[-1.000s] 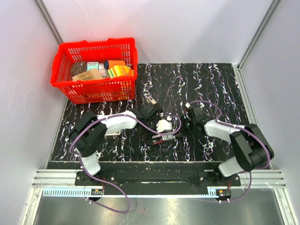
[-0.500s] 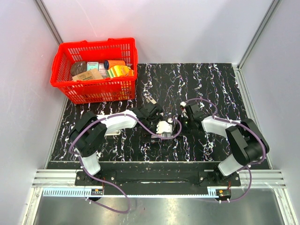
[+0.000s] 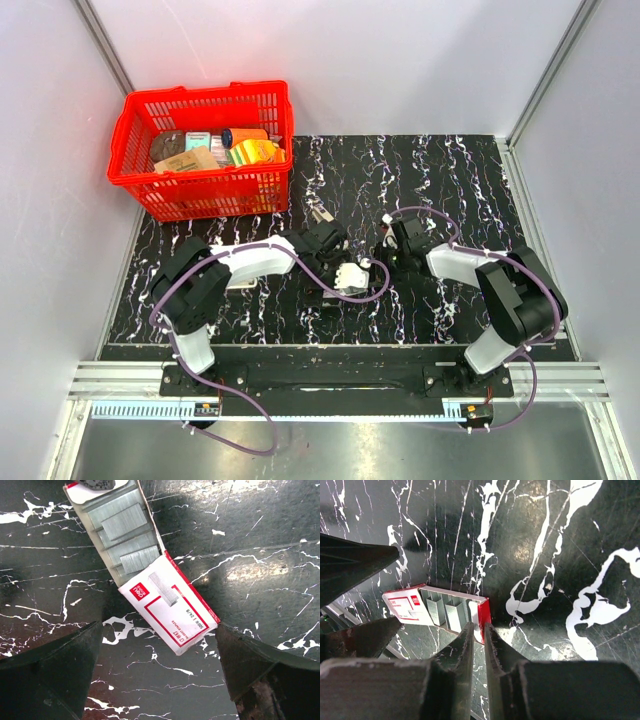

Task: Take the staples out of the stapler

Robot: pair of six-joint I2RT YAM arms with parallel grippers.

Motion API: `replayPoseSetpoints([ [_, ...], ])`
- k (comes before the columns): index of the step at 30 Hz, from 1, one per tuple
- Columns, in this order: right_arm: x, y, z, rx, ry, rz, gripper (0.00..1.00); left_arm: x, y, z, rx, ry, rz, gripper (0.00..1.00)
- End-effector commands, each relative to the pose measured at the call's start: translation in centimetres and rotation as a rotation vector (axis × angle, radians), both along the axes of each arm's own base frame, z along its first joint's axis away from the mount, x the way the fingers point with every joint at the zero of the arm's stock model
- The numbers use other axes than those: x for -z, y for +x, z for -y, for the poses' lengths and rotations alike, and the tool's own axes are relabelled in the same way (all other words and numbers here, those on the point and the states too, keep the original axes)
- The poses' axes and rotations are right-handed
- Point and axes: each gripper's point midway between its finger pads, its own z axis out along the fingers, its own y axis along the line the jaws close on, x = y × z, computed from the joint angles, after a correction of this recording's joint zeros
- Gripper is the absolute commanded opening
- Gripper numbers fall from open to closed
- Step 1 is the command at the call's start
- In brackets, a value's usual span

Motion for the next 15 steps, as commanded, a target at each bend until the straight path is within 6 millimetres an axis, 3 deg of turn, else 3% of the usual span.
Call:
replayPoseSetpoints([
  [1,-1.4,0.1,-2.0,-0.068,0.061,0.024,0.19,-1.1,0.8,2.6,0.036,-0.075,0.027,0.99],
  [15,-1.3,-0.6,-1.9,-0.056,0.064,0.009,0.23,-2.5,2.0,2.0,-0.043,-0.078,0.067,0.99],
])
